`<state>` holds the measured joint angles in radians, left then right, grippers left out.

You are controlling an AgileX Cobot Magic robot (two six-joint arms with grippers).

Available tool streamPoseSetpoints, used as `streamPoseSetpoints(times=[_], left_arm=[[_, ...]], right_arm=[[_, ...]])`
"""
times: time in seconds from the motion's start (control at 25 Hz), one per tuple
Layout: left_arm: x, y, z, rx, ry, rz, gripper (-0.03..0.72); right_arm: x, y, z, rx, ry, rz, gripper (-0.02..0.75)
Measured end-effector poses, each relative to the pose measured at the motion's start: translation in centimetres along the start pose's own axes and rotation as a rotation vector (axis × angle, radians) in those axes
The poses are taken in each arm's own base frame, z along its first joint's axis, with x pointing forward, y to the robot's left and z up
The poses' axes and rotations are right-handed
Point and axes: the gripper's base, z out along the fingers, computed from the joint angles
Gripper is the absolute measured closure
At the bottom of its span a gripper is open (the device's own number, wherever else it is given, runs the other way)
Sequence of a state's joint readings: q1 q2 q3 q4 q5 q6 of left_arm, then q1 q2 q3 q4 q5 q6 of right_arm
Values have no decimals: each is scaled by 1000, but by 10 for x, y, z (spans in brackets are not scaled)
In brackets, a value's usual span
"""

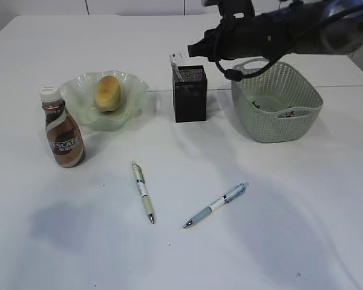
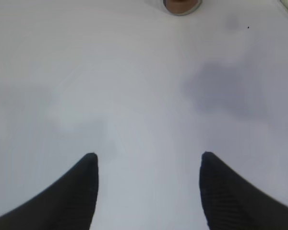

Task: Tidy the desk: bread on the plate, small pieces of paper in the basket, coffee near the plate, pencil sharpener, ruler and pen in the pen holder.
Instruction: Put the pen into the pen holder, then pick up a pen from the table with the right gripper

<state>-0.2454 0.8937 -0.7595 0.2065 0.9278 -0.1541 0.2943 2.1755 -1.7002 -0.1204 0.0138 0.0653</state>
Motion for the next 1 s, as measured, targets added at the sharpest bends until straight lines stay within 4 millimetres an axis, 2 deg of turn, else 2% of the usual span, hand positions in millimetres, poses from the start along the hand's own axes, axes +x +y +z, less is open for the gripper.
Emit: streamPoseSetpoints(times=[0.04,0.12,0.16,0.2,0.28,0.32,0.36,0.44,0.48,0.6,0.72,0.8,0.84,0.96,1.0], left_arm=[[0,0,0,1,-4,0,222],[-1,0,0,2,-11,0,222],[-1,0,0,2,-13,0,222],[-1,0,0,2,-15,0,222],[-1,0,0,2,-15,0,222],[-1,0,0,4,-15,-1,222],[-1,0,0,4,-15,-1,222],[-1,-1,0,7,-12,-4,222],[-1,-1,0,7,-8,-4,222],[1,-1,0,7,6,-6,222],[3,-1,0,12,32,-12,222],[4,-2,0,24,48,-22,222],[5,-3,0,30,55,-27,222],[6,-3,0,37,63,-33,222],[6,-3,0,37,65,-33,222]], right_arm=[[-7,-1,-9,6,37,4,491],[-8,-2,-13,9,66,9,491],[-16,-3,-30,18,155,43,491],[-20,-3,-38,21,197,61,491],[-16,-4,-45,24,286,77,490],[-27,-3,-57,16,287,109,490],[-30,-2,-66,9,331,133,490],[-25,-1,-71,6,403,145,490],[-36,0,-86,-10,424,180,490],[-39,3,-109,-30,551,204,490],[-40,3,-118,-33,591,206,490],[-45,4,-140,-47,677,212,490],[-45,4,-140,-47,677,212,490],[-49,7,-165,-64,775,216,490],[-49,7,-165,-64,775,216,490]])
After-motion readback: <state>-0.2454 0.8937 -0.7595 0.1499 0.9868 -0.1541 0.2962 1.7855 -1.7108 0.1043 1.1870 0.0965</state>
